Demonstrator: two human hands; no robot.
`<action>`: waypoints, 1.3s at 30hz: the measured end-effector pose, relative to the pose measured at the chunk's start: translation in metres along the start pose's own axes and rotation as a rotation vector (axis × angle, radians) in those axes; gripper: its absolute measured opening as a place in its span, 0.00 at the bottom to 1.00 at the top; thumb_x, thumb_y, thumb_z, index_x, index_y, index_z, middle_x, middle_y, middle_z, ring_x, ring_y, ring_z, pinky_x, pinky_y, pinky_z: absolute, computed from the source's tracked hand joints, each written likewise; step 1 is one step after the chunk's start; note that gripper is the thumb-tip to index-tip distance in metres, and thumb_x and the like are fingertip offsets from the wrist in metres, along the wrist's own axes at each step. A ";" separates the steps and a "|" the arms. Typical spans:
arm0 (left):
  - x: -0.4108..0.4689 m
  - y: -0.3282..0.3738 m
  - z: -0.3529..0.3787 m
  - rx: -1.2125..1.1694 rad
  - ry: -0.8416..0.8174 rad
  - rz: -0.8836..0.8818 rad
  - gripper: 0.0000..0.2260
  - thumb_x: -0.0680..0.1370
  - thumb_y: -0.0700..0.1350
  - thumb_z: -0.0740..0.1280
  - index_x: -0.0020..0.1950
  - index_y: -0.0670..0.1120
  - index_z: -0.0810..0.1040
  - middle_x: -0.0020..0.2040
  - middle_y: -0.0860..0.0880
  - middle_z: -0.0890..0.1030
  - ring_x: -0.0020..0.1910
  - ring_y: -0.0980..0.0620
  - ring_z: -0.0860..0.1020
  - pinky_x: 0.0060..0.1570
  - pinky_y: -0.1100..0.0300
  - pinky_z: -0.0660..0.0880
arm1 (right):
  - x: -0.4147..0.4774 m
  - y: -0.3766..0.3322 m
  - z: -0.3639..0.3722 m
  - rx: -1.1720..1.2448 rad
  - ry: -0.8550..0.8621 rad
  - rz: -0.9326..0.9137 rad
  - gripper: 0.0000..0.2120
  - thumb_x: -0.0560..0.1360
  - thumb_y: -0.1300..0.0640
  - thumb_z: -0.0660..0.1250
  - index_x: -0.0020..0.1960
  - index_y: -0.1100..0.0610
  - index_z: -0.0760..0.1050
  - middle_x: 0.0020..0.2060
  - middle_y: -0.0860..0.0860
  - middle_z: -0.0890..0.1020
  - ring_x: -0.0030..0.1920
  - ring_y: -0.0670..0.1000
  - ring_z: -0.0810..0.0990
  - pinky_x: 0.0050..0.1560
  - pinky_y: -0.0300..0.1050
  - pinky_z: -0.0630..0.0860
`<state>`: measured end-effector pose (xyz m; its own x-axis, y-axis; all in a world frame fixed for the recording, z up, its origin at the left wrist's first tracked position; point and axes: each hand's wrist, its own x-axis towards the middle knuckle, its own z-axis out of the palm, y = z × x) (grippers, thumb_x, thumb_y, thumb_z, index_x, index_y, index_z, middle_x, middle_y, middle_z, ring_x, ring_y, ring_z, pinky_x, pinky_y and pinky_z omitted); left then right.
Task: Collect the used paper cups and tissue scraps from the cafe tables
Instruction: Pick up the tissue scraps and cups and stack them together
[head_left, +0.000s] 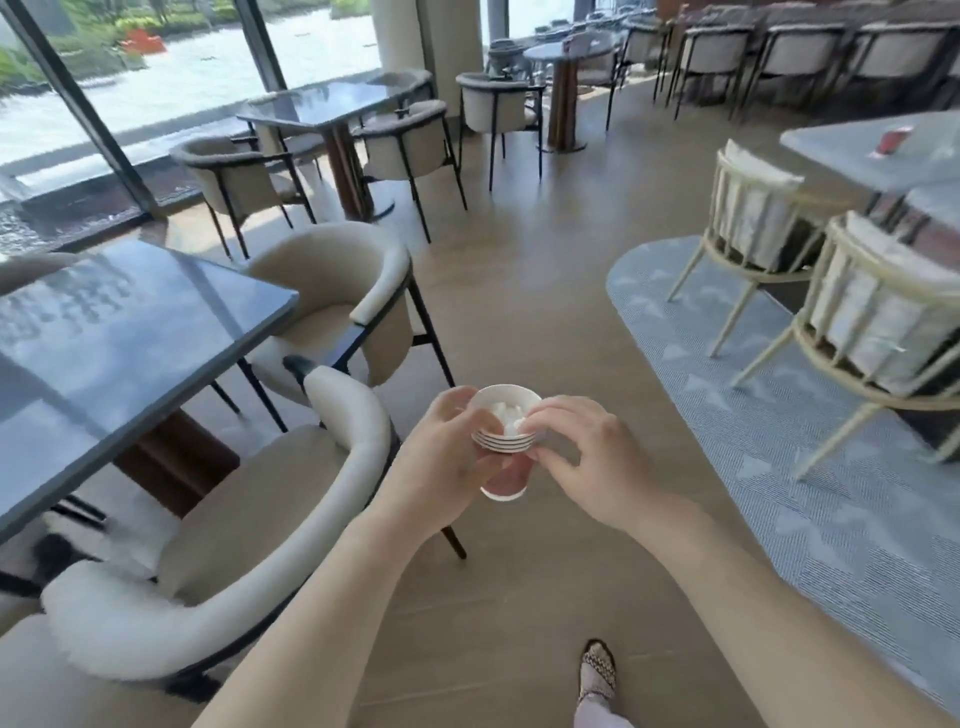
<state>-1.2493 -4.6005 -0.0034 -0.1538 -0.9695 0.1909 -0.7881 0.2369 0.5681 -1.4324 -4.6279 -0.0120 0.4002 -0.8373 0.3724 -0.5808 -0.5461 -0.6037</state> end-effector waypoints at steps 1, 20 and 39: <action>0.026 0.005 0.009 0.004 -0.009 0.020 0.10 0.72 0.48 0.71 0.52 0.50 0.77 0.64 0.54 0.66 0.54 0.57 0.69 0.49 0.72 0.60 | 0.012 0.018 -0.011 -0.007 0.004 0.010 0.09 0.69 0.62 0.72 0.48 0.54 0.80 0.49 0.47 0.81 0.53 0.50 0.77 0.54 0.35 0.68; 0.377 0.094 0.139 -0.073 -0.167 0.350 0.16 0.69 0.49 0.72 0.55 0.52 0.75 0.65 0.51 0.68 0.58 0.50 0.74 0.52 0.60 0.70 | 0.150 0.256 -0.165 -0.179 0.224 0.323 0.08 0.69 0.62 0.72 0.48 0.55 0.80 0.49 0.48 0.80 0.53 0.48 0.76 0.54 0.24 0.62; 0.612 0.107 0.231 -0.188 -0.500 0.663 0.12 0.68 0.50 0.73 0.49 0.52 0.78 0.65 0.54 0.69 0.54 0.54 0.75 0.47 0.64 0.67 | 0.246 0.391 -0.200 -0.256 0.484 0.659 0.09 0.69 0.59 0.72 0.49 0.50 0.79 0.50 0.42 0.78 0.53 0.44 0.75 0.56 0.40 0.72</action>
<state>-1.5648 -5.1827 -0.0106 -0.8286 -0.5300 0.1803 -0.3370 0.7294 0.5954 -1.7027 -5.0527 -0.0156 -0.3886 -0.8725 0.2960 -0.7537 0.1162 -0.6469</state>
